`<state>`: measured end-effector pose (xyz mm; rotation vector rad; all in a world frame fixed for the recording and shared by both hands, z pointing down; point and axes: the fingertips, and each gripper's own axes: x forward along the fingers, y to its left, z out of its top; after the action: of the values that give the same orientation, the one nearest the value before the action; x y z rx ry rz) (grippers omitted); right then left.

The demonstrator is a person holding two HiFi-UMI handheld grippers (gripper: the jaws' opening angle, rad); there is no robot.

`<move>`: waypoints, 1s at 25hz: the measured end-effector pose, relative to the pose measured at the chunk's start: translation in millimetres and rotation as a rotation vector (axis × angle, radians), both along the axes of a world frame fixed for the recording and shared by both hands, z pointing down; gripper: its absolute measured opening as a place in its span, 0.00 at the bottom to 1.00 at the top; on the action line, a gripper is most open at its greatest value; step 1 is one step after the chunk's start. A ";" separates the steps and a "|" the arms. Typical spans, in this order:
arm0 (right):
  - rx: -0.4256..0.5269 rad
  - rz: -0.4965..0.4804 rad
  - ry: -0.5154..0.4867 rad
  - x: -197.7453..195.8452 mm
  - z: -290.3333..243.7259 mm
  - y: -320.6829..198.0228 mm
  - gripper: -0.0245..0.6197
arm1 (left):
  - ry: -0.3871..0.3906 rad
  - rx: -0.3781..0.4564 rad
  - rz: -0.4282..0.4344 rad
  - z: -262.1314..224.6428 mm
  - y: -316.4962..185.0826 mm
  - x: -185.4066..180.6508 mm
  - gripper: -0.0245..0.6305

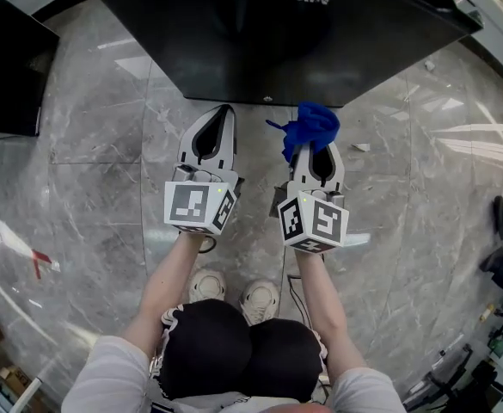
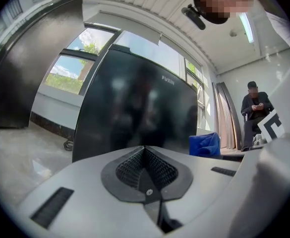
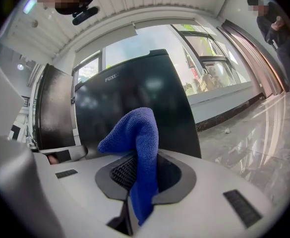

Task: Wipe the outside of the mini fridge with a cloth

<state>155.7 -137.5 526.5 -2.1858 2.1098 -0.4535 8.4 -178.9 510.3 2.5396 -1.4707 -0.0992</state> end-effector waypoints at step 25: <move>0.161 -0.021 0.000 -67.5 -838.8 12.7 0.16 | 0.208 0.124 -0.018 -819.5 29.4 -51.7 0.04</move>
<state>88.2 -124.8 -312.3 -2.0780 2.0910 -0.2738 -43.3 -149.5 -309.2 2.5199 -1.4479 -0.4557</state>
